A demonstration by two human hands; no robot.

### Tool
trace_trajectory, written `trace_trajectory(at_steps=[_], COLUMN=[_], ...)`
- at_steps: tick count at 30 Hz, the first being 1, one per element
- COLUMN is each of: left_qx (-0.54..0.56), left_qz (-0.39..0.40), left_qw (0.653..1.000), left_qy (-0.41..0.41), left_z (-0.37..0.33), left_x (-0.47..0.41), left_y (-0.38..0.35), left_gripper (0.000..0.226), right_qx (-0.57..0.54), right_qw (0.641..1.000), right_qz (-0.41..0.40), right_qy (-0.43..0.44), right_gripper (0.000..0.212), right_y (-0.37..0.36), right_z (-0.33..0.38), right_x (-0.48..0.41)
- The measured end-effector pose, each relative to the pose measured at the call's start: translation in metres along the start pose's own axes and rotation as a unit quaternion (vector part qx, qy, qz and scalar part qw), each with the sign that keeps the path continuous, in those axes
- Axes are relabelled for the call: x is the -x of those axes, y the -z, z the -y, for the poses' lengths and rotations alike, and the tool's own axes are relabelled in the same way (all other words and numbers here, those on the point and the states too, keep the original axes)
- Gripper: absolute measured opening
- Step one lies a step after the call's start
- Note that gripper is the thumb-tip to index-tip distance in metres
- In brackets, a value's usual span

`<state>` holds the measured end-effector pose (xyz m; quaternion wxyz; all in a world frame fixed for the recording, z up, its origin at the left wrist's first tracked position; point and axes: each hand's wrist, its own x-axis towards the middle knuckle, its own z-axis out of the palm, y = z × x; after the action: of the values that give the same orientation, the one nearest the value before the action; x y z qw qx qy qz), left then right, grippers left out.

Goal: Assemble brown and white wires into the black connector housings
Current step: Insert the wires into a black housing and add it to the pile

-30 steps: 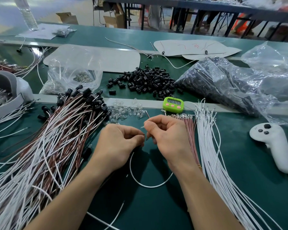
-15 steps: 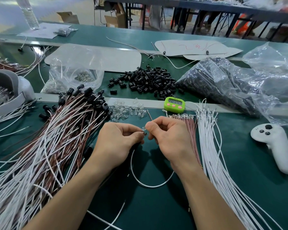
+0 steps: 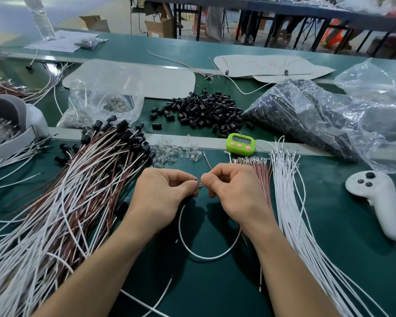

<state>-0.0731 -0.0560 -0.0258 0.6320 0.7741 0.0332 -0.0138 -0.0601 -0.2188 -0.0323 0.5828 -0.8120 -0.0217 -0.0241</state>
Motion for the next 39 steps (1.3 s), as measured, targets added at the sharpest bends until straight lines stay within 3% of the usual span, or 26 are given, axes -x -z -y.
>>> trace_trajectory(at_steps=[17,24,36,39], left_qx=[-0.129,-0.134,-0.159,-0.168], left_qz=[0.009,0.018,0.031,0.032], left_qw=[0.986,0.984,0.98,0.977], left_qy=[-0.105,-0.114,-0.118,-0.124], left_z=[-0.0036,-0.0016,0.0023,0.0024], left_x=[0.0046,0.0063,0.0073,0.0087], left_y=[0.0033,0.0032,0.0029,0.0021], left_gripper=[0.036,0.046,0.046,0.035], right_qx=[0.03,-0.041,-0.065,-0.069], right_qw=[1.0,0.996,0.993,0.993], right_qz=[-0.005,0.004,-0.001,-0.005], right_qy=[-0.005,-0.078,-0.094,-0.093], right_gripper=[0.032,0.029,0.033,0.033], right_y=[-0.0019,-0.0029,-0.0038,-0.0044], right_z=[0.0052,0.005,0.0095,0.0097], right_x=[0.0048,0.0065,0.0096,0.0103])
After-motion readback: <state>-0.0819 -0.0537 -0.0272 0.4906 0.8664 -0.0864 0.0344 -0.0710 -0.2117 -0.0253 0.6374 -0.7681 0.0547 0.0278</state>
